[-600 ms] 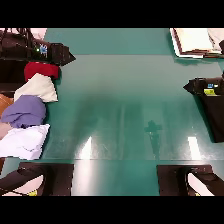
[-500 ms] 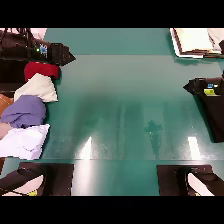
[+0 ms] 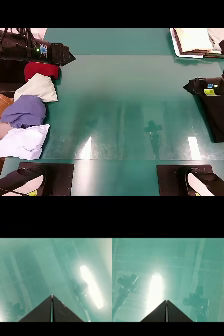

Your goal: Fold the shirts.

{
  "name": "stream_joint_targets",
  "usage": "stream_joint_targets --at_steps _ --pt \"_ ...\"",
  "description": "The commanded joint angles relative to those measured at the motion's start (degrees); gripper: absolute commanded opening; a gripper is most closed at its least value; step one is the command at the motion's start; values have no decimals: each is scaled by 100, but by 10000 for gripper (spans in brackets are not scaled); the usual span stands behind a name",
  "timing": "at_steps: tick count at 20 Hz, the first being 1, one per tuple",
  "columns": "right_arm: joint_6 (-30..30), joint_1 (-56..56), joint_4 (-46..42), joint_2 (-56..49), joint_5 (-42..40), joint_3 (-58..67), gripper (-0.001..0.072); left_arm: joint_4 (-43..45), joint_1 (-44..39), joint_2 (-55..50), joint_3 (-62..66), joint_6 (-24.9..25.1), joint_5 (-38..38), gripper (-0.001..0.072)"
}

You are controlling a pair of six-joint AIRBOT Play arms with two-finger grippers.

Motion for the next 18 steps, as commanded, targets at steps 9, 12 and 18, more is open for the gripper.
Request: stream_joint_targets --at_steps 9,12,18 --pt "2 7 2 4 2 2 19 3141 210 -514 0 -691 1126 571" --pt "2 7 2 4 2 2 19 3198 782 -1303 0 -708 1394 571" --pt "2 7 2 4 -2 -120 19 3195 1582 -3001 2 -944 2020 571"
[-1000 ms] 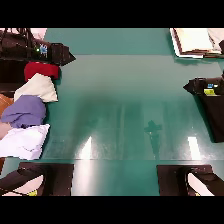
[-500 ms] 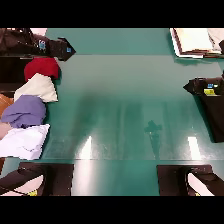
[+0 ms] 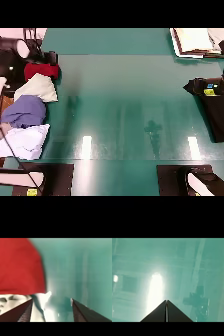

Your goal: Fold the shirts.

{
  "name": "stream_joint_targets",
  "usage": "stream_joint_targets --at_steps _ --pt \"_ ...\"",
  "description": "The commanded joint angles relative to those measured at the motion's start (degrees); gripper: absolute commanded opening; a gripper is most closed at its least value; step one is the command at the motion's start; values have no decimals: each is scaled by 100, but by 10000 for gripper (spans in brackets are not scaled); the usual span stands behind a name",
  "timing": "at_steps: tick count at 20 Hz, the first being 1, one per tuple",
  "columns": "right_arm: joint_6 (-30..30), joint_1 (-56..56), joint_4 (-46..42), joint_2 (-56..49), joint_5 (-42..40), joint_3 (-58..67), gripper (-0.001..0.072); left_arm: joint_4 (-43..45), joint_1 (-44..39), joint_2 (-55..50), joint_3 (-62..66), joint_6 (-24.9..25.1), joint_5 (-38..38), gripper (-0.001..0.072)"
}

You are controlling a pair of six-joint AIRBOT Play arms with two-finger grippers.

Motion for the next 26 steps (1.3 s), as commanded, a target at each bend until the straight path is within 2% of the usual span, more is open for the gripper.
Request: stream_joint_targets --at_steps 1,7,8,10,11,15,18,21,23,26 --pt "0 7 0 2 4 -149 19 131 415 -922 2 -114 476 570" --pt "0 7 -2 2 -63 -249 19 129 564 -1419 20 -111 1182 567" --pt "0 7 -2 2 -63 -249 18 127 564 -1416 63 -114 1154 445" --pt "0 7 2 2 -61 -249 19 109 564 -1401 221 -114 997 113" --pt "0 7 2 7 -61 -247 19 107 564 -1386 343 -114 852 24" --pt "-2 4 -9 4 -61 149 18 92 533 -940 1266 -48 105 24" --pt "-2 -28 -11 -76 -50 992 18 70 249 59 1941 463 -245 23" --pt "-4 -42 -11 -319 -44 2006 18 68 -365 1154 2323 968 -903 23" --pt "-7 -39 -11 -492 -39 2610 18 68 -920 1788 2339 1099 -1394 23" --pt "-7 -39 -9 -697 72 3263 18 63 -1834 2144 2332 1097 -2251 23"
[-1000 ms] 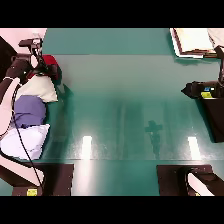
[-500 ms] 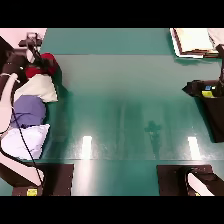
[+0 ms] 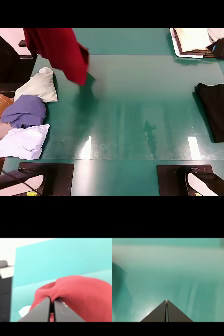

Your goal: Fold the shirts.

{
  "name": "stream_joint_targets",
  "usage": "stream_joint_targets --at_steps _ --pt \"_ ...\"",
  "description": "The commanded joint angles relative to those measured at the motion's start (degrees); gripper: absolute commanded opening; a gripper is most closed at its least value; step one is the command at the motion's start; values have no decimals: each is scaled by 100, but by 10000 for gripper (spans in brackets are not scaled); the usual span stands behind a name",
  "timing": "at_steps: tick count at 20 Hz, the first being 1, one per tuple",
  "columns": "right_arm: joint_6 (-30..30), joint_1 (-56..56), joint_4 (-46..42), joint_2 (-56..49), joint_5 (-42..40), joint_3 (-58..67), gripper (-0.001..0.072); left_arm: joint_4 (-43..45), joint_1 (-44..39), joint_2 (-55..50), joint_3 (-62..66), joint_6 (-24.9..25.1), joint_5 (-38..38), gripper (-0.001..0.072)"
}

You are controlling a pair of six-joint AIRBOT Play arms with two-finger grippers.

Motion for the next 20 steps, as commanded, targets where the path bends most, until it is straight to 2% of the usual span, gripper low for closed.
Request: stream_joint_targets --at_steps 1,3,7,8,9,10,13,17,20 --pt "-4 -4 0 -258 238 874 18 -17 -1067 466 76 63 -1174 23" --pt "-4 -7 -2 -365 546 1202 18 -372 -1823 400 -203 -22 -1266 23" --pt "-7 -7 -2 -457 1014 1545 18 -1615 -3132 -234 -857 4 -697 27" --pt "-7 -4 0 -455 1088 1556 18 -1961 -3338 -442 -957 127 -511 128" --pt "-7 -7 -2 -446 1187 1554 18 -2273 -3484 -675 -994 199 -334 461" --pt "-7 -4 0 -444 1276 1554 18 -2468 -3534 -848 -997 197 -212 613" --pt "-7 -4 0 -435 1543 1554 18 -2282 -3156 -922 -994 133 -221 611" --pt "-7 -7 2 -422 1593 1554 18 -2057 -1467 -883 -1137 -111 -925 611" --pt "-7 0 2 -439 1585 1554 18 -2258 -243 -885 -2048 -155 -785 611"
